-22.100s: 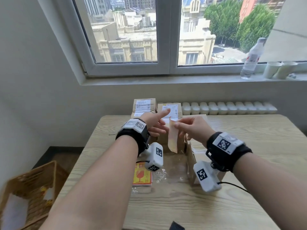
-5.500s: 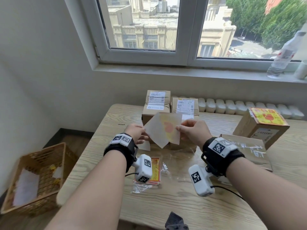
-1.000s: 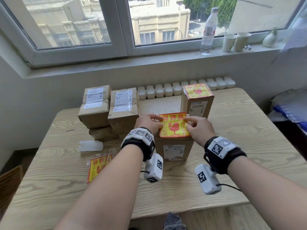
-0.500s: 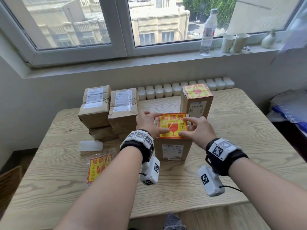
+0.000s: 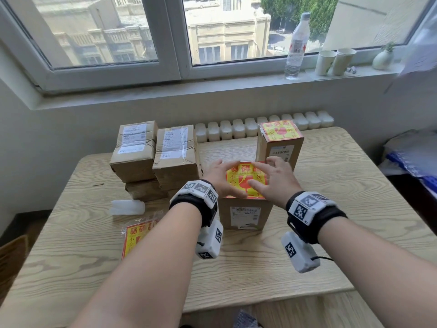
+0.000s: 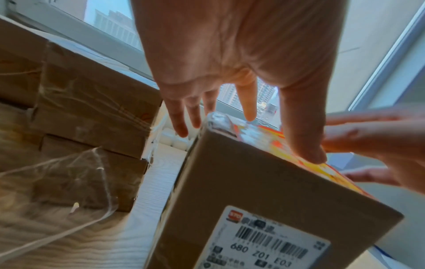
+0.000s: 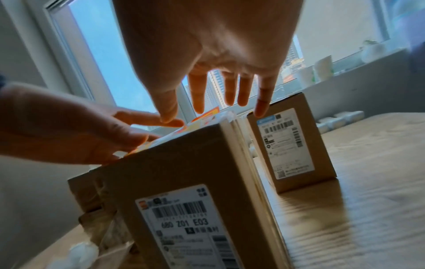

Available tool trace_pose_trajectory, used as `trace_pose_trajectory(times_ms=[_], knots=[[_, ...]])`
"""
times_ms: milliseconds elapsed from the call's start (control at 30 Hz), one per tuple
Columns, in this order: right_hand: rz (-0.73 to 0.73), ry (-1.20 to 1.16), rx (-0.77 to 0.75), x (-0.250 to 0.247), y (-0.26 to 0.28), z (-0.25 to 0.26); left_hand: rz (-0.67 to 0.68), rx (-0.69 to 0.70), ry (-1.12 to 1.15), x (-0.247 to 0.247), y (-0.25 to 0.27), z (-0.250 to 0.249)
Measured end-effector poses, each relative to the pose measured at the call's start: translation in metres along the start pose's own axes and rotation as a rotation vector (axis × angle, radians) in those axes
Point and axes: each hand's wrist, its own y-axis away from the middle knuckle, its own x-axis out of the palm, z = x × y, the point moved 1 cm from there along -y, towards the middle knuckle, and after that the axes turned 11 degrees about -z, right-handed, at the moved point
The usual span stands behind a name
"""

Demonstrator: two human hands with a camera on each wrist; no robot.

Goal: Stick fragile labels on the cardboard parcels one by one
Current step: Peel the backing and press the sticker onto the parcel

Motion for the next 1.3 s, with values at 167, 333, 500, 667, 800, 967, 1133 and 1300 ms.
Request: trace_pose_trajectory(times_ms=[167, 333, 500, 667, 800, 967, 1133, 1300], knots=[[0.081, 0.036, 0.070, 0.007, -0.005, -0.008, 0.005, -0.015, -0.058, 0.002, -0.003, 0.005], [0.085, -0.077, 0.126, -0.002, -0.004, -0.016, 0.036, -0.013, -0.104, -0.003, -0.006, 0.005], [0.131, -0.155, 0.174, -0.002, -0.006, -0.015, 0.105, 0.144, -0.447, 0.009, -0.007, -0.023], [0.158, -0.246, 0.182, -0.003, -0.011, -0.028, 0.021, 0.086, -0.466, 0.014, -0.005, -0.024], [0.108, -0.269, 0.125, -0.013, -0.015, -0.031, -0.042, 0.046, -0.392, 0.013, -0.008, -0.031], [-0.013, -0.294, 0.065, -0.032, -0.038, -0.033, -0.100, -0.008, -0.400, -0.012, -0.028, -0.048], [-0.083, -0.229, 0.032, -0.045, -0.067, -0.037, -0.134, -0.057, -0.410, -0.030, -0.060, -0.054], [-0.055, -0.091, -0.030, -0.041, -0.095, -0.039, -0.117, -0.071, -0.425, -0.038, -0.096, -0.049]])
